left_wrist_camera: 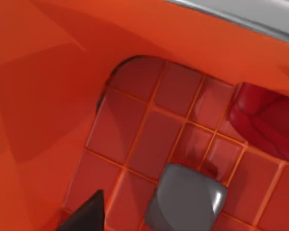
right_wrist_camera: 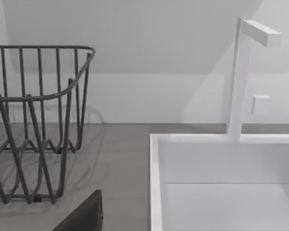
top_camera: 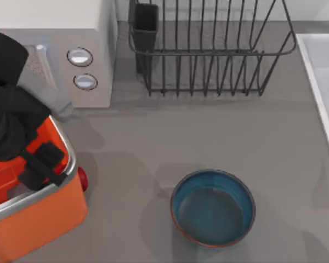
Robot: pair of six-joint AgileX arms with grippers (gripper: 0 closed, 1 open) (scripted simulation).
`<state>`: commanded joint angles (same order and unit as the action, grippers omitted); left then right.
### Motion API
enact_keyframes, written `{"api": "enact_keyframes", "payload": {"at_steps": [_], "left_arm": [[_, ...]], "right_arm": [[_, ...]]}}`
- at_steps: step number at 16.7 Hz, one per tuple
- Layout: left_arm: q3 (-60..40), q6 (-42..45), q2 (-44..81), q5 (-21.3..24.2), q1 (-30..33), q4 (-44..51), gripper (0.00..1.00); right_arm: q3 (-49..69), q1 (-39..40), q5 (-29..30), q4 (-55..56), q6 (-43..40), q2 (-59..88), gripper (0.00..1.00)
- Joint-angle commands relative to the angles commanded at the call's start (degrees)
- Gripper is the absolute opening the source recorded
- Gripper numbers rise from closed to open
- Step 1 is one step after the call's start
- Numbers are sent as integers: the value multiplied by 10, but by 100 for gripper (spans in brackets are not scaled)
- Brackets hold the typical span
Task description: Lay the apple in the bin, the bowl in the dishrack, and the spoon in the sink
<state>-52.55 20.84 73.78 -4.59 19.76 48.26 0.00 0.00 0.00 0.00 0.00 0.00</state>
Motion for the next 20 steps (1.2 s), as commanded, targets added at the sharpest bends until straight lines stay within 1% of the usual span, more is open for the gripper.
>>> {"api": "enact_keyframes", "payload": {"at_steps": [5,8,11,17,20], "left_arm": [[-157,48,227,-15,41,148,100],[-229,75,307,-24,68,207,100],[-270,90,335,-27,84,220,100],[-273,91,336,-27,85,220,100],[-273,91,336,-27,85,220,100]], "right_arm": [[0,0,0,0,0,0,100],[0,0,0,0,0,0,100],[0,0,0,0,0,0,100],[0,0,0,0,0,0,100],[36,19,0,-32,19,37,100]]}}
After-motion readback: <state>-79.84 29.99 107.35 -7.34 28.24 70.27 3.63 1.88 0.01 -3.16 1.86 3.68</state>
